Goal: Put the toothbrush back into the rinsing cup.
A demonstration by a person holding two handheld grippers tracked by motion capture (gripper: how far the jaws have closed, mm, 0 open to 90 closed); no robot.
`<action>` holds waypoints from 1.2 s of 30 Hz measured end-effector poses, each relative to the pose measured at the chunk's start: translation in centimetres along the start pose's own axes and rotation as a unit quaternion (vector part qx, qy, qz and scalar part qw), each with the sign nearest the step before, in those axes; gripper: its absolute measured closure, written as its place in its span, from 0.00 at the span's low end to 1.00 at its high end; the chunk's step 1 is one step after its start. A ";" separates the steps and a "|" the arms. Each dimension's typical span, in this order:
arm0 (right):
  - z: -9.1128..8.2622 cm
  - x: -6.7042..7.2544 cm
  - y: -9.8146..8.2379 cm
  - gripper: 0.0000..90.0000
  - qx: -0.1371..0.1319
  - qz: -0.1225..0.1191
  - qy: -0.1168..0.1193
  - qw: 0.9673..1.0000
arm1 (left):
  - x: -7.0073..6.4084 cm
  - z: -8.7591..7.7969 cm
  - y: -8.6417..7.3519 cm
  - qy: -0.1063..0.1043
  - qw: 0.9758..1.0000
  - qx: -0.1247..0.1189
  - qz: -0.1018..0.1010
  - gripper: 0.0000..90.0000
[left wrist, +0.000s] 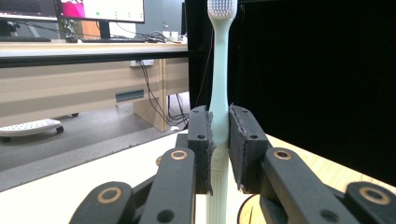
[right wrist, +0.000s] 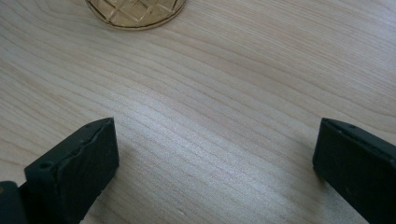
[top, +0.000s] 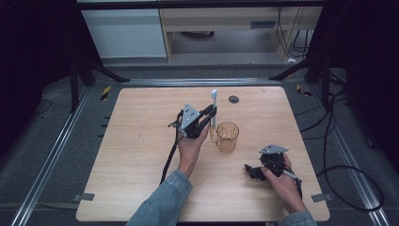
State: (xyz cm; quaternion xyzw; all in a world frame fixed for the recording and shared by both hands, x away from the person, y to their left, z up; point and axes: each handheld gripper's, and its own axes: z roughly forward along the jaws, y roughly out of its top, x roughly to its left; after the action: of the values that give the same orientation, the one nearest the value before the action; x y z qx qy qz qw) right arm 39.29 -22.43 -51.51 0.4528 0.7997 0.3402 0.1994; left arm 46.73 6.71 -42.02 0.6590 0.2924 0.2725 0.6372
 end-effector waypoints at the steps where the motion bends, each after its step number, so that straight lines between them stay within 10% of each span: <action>1: 0.0 0.0 0.0 0.01 0.000 0.000 0.000 1.000 | 0.0 0.0 0.0 0.000 1.000 0.000 0.000 0.87; 36: 0.0 0.0 0.0 0.01 0.000 0.000 0.001 1.000 | -0.5 0.0 -3.4 -0.001 0.999 0.045 0.006 0.87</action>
State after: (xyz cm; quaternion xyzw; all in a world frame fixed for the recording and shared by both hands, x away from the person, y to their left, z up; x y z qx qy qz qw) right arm 39.30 -22.43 -51.51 0.4523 0.8001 0.3404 0.1985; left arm 46.30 6.37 -45.41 0.6888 0.3003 0.2622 0.6054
